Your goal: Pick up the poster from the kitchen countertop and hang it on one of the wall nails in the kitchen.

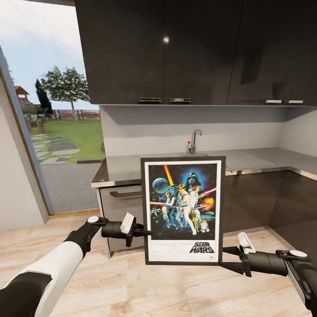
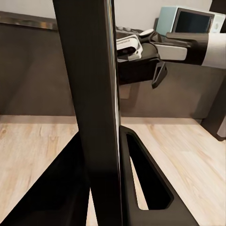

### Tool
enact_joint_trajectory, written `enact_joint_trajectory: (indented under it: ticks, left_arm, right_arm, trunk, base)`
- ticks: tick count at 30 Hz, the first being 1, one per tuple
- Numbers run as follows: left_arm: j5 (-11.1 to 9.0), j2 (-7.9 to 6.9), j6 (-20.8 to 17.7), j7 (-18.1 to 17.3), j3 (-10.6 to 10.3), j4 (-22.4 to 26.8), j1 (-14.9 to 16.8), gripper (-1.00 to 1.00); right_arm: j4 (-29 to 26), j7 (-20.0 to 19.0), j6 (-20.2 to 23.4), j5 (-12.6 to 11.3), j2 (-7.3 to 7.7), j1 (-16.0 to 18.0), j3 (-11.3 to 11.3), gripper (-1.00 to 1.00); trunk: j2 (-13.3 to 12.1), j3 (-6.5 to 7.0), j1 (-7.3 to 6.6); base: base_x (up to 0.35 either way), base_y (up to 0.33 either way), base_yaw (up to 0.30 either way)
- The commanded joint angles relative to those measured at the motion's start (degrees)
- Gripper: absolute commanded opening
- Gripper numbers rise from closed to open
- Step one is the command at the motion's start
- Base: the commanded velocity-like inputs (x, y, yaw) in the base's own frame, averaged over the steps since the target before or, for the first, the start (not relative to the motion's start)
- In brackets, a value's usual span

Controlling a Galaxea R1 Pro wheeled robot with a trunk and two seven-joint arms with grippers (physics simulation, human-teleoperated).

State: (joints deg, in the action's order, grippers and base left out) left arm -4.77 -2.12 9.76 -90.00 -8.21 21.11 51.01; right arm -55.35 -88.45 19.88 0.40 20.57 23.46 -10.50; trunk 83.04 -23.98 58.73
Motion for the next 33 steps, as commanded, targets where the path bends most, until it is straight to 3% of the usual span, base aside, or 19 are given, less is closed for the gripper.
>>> enact_joint_trajectory:
  ticks: [1,33]
  left_arm:
    - [-0.50,-0.03,0.79,0.00,-0.41,-0.01,0.05,-1.00]
    - [-0.50,0.10,0.76,0.00,-0.49,-0.01,0.05,-1.00]
  right_arm:
    - [-0.02,-0.23,0.60,0.06,-0.01,0.04,-0.05,1.00]
    - [-0.02,-0.23,0.52,0.04,-0.09,0.05,-0.05,1.00]
  trunk:
    - [0.04,-0.07,0.00]
    - [0.04,-0.07,0.00]
  base:
    - [0.000,0.000,0.000]
    - [0.000,0.000,0.000]
